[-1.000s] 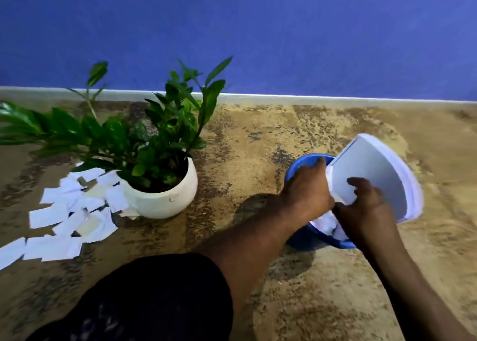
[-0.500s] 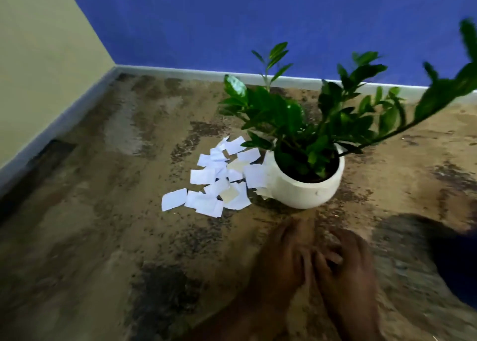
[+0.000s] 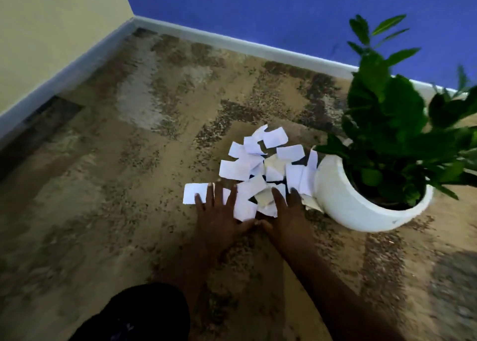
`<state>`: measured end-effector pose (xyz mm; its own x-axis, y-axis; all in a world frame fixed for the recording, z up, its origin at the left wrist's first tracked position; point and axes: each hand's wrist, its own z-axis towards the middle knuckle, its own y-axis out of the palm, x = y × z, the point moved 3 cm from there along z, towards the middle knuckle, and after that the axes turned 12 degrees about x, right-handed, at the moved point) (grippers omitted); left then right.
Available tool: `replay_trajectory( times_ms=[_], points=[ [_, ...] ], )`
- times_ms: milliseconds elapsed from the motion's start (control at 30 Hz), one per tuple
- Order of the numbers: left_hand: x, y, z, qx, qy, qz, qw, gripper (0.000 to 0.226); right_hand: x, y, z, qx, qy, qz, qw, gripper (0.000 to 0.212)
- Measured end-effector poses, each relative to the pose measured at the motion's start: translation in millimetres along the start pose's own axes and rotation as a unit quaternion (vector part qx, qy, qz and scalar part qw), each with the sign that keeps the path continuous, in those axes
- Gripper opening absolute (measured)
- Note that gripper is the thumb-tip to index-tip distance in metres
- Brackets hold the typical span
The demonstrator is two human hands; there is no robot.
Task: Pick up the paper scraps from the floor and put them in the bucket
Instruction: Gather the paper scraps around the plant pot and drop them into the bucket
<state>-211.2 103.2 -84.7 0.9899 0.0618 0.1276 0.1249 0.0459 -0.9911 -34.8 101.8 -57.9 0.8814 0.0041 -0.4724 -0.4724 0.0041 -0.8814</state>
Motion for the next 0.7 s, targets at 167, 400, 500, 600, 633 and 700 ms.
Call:
replay_trajectory(
  times_ms=[167, 400, 500, 600, 633, 700],
  points=[
    [1, -6, 1, 0.018, 0.004, -0.053, 0.998, 0.084, 5, 11, 16, -0.017, 0.005, -0.093, 0.996, 0.083],
    [-3, 0, 4, 0.015, 0.002, -0.089, 0.996, 0.087, 3, 21, 15, 0.04, -0.06, -0.132, 0.989, 0.08],
    [-4, 1, 5, 0.013, 0.0, -0.099, 0.995, 0.093, 4, 21, 17, 0.09, -0.082, -0.124, 0.985, 0.072],
    [-4, 3, 3, 0.036, -0.004, -0.11, 0.993, 0.094, 4, 23, 15, 0.112, -0.09, -0.128, 0.981, 0.062],
    [-4, 4, 3, 0.037, -0.007, -0.111, 0.993, 0.094, 4, 24, 16, 0.116, -0.089, -0.126, 0.981, 0.059],
    [-4, 6, 3, 0.031, -0.01, -0.097, 0.995, 0.092, 7, 27, 17, 0.115, -0.096, -0.145, 0.978, 0.052]
  ],
)
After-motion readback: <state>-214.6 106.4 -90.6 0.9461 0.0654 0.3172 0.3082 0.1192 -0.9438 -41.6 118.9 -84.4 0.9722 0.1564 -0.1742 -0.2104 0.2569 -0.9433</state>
